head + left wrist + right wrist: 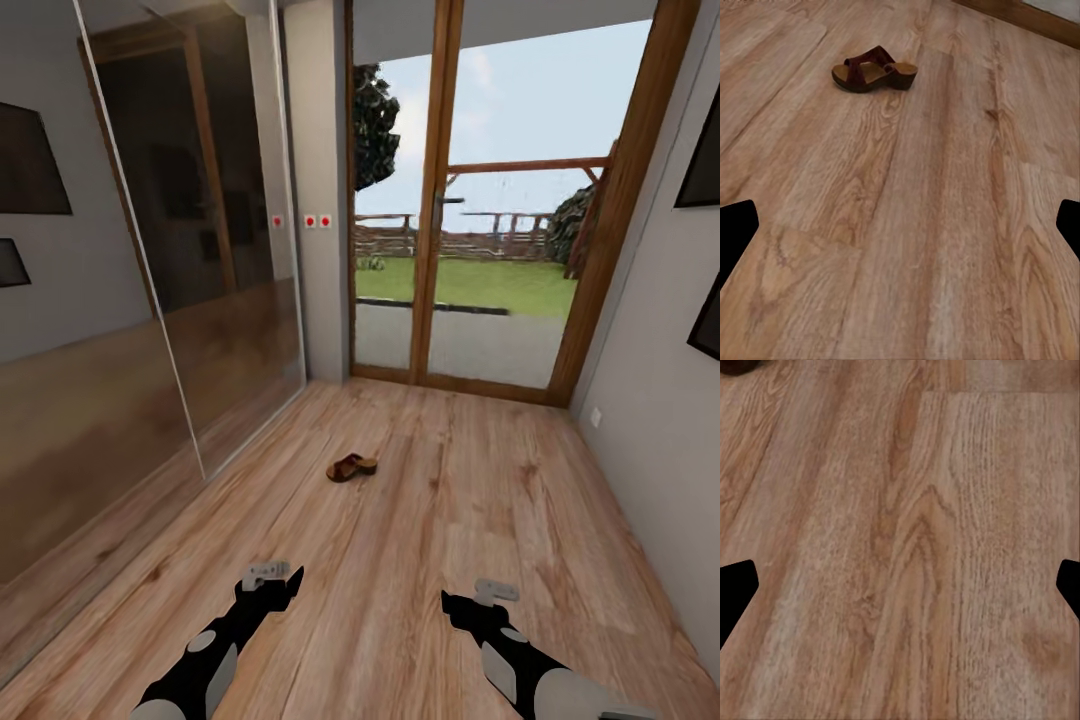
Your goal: Pick up the two gym shoes and the two sandals from the corridor floor and place them onto the hallstand (shoe rack) in the corridor, making sure they are on the rack and not on the floor. Arrange them so the two gym shoes are next to each other and the two sandals are next to each other.
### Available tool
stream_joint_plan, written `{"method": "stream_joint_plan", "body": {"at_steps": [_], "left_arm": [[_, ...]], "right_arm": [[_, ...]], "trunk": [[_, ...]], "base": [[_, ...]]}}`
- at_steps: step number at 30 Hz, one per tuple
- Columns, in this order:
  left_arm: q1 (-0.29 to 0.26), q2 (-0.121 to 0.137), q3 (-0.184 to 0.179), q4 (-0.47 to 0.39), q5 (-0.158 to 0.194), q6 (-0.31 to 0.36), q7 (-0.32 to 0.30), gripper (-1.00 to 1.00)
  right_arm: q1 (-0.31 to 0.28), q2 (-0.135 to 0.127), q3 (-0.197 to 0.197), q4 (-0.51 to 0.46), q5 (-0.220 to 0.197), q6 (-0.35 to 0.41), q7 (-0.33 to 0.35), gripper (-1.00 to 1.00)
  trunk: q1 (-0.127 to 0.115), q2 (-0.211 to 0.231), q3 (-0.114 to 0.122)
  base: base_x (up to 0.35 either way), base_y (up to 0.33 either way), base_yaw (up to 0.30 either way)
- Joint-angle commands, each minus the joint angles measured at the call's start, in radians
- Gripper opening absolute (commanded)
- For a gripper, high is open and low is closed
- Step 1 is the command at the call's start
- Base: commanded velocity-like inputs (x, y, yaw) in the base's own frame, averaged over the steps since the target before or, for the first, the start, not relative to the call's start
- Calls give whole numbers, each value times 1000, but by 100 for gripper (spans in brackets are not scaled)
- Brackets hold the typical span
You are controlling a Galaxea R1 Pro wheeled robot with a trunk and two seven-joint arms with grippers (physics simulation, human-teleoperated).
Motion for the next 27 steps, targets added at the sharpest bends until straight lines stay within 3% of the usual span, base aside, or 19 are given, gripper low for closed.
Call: {"method": "stream_joint_plan", "body": {"at_steps": [1, 15, 27], "left_arm": [[-1, -1, 8, 0, -10, -4, -5, 100], [-1, -1, 9, 0, -10, -4, -5, 100], [-1, -1, 8, 0, -10, -4, -5, 100]], "right_arm": [[-1, 0, -2, 1, -9, -4, 1, 100], [-1, 0, -2, 1, -10, -4, 1, 100], [-1, 0, -2, 1, -10, -4, 1, 100]], "trunk": [[0, 0, -1], [0, 0, -2], [0, 0, -10]], "base": [[294, -198, 7], [288, -204, 17], [287, -205, 185]]}}
